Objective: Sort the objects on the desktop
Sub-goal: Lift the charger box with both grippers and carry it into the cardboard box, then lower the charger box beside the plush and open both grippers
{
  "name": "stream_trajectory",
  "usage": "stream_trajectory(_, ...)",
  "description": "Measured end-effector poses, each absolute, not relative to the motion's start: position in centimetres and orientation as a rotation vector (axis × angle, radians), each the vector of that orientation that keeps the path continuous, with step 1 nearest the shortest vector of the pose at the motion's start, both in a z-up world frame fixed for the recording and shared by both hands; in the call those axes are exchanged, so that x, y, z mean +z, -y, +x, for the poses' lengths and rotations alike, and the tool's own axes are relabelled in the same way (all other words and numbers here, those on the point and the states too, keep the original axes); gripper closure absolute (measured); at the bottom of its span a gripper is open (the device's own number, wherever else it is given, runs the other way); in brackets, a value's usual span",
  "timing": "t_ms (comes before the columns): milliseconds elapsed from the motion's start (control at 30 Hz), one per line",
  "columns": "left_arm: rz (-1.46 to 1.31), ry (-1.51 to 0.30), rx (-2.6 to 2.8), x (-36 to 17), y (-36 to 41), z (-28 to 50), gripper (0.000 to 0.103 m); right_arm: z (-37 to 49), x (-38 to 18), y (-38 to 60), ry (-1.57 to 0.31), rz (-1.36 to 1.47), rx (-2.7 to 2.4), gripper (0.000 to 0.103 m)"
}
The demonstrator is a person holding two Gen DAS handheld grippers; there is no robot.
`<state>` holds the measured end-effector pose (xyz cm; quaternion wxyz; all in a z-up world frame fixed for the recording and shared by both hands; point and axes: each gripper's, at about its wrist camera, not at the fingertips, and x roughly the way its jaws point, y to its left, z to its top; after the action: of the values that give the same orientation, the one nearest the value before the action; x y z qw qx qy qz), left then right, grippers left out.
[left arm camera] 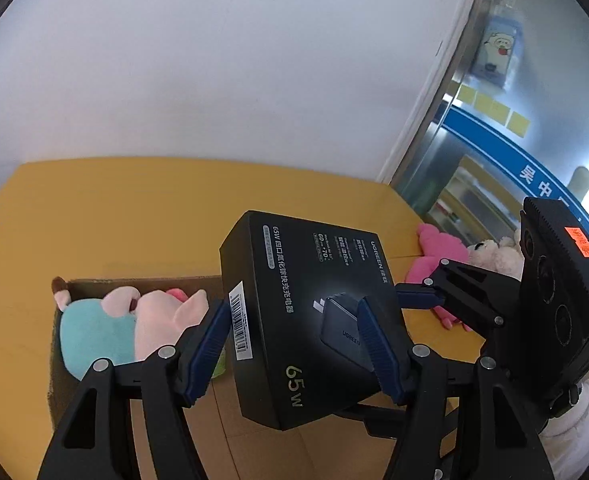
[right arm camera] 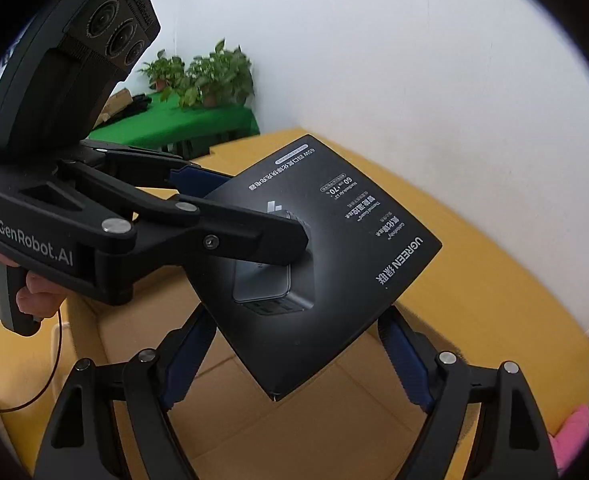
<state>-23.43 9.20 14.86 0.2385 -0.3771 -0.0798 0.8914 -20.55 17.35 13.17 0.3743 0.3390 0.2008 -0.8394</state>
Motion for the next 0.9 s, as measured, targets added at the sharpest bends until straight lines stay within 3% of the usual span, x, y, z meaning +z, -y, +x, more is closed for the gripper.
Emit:
stream_trajectory(467,-1.403,0.214,2.294,1.7,-12.7,-31.5,0.04,-28.9,1.1,-19.0,-0.399,1.218,-2.002,0.02)
stream_trajectory(567,-1.421,0.123,2.311,1.3,-13.4,-31.6,0.041,-29.7,0.2,-19.2,-0.337,1.26,-2.021,0.02)
stream_trajectory(900,-1.379,0.107,2.383,4.0,-13.1,-30.2,0.04,-28.5,0.1,-19.8,-0.265,1.334,-2.139,0.018)
